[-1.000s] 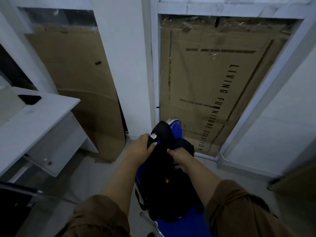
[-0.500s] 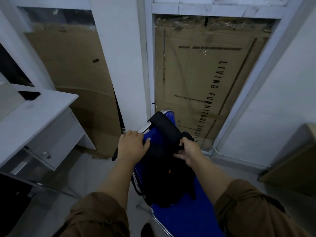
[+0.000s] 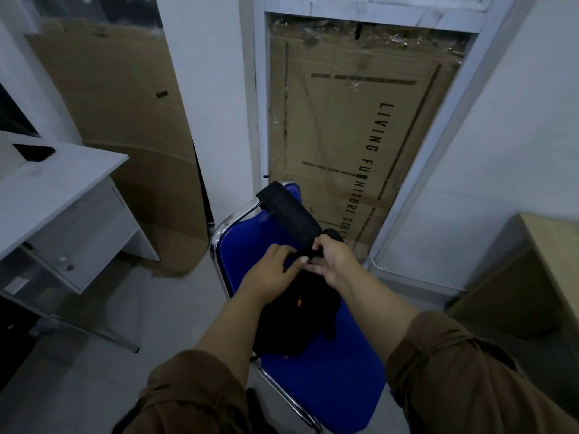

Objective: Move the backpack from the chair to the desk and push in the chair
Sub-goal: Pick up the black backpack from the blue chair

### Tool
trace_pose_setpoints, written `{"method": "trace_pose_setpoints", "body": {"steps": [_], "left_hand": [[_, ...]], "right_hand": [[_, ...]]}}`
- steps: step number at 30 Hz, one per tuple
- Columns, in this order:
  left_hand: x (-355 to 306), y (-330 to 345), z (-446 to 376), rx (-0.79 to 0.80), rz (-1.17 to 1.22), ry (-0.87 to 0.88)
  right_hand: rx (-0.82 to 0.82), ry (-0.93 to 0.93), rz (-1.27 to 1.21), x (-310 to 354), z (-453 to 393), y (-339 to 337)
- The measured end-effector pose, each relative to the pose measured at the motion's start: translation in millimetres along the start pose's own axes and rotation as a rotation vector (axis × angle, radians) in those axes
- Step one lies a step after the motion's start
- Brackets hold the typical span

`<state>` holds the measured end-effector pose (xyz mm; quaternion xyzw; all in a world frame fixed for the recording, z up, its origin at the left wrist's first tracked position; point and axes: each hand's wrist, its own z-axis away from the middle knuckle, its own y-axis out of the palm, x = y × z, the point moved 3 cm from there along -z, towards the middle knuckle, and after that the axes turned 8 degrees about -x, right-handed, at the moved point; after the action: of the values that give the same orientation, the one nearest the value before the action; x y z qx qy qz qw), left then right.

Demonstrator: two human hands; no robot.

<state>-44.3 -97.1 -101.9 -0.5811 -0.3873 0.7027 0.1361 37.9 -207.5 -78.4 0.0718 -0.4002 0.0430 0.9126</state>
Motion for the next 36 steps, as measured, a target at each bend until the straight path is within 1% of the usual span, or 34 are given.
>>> {"method": "trace_pose_setpoints", "body": {"steps": [2, 4, 5, 7, 8, 9, 10, 11, 12, 13, 14, 16, 18, 19, 22, 24, 27, 30, 32, 34, 36], "left_hand": [[-6, 9, 3, 0.091, -0.159, 0.057], [1, 15, 0, 0.124, -0.277, 0.026], [4, 16, -2, 0.109, -0.273, 0.012], [12, 14, -6, 0.076, -0.167, -0.012], [13, 11, -8, 0.081, -0.124, -0.02], [14, 9, -9, 0.094, -0.09, -0.025], [14, 6, -11, 0.115, -0.065, -0.029], [13, 4, -13, 0.132, -0.05, -0.024], [11, 3, -15, 0.152, -0.043, -0.016], [11, 1, -18, 0.168, -0.036, -0.004], [12, 0, -21, 0.184, -0.037, 0.001], [14, -3, -26, 0.203, -0.042, 0.003], [15, -7, -31, 0.212, -0.046, 0.005], [15, -9, -32, 0.217, -0.044, 0.004], [15, -16, -37, 0.228, -0.009, -0.019], [16, -20, -40, 0.225, 0.037, -0.044], [15, -20, -45, 0.248, 0.063, -0.056], [12, -18, -42, 0.272, 0.1, -0.044], [9, -15, -39, 0.279, 0.127, -0.066], [6, -12, -38, 0.274, 0.15, -0.113], [2, -10, -37, 0.257, 0.167, -0.144]], "right_hand": [[0.003, -0.037, 0.153, 6, 4, 1], [-0.016, -0.106, 0.441, 16, 5, 4], [-0.009, -0.173, 0.628, 23, 7, 9], [0.03, -0.345, 1.065, 36, 9, 20], [0.004, -0.454, 1.26, 41, 6, 25], [-0.046, -0.564, 1.354, 48, 3, 29], [-0.103, -0.649, 1.343, 55, -2, 33], [-0.145, -0.697, 1.282, 62, -4, 36], [-0.153, -0.719, 1.198, 68, -9, 40], [-0.109, -0.699, 1.097, 73, -15, 46], [-0.032, -0.652, 1.012, 75, -21, 53], [0.119, -0.494, 0.897, 75, -30, 66], [0.181, -0.341, 0.826, 73, -37, 71], [0.204, -0.319, 0.787, 73, -40, 71], [0.189, -0.422, 0.554, 79, -49, 67], [0.134, -0.497, 0.482, 81, -53, 58], [0.064, -0.512, 0.532, 75, -63, 41], [0.061, -0.464, 0.769, 66, -71, 24], [0.081, -0.421, 0.926, 58, -74, 13], [0.08, -0.463, 1.057, 50, -76, 3], [0.015, -0.554, 1.106, 44, -74, -9]]}}
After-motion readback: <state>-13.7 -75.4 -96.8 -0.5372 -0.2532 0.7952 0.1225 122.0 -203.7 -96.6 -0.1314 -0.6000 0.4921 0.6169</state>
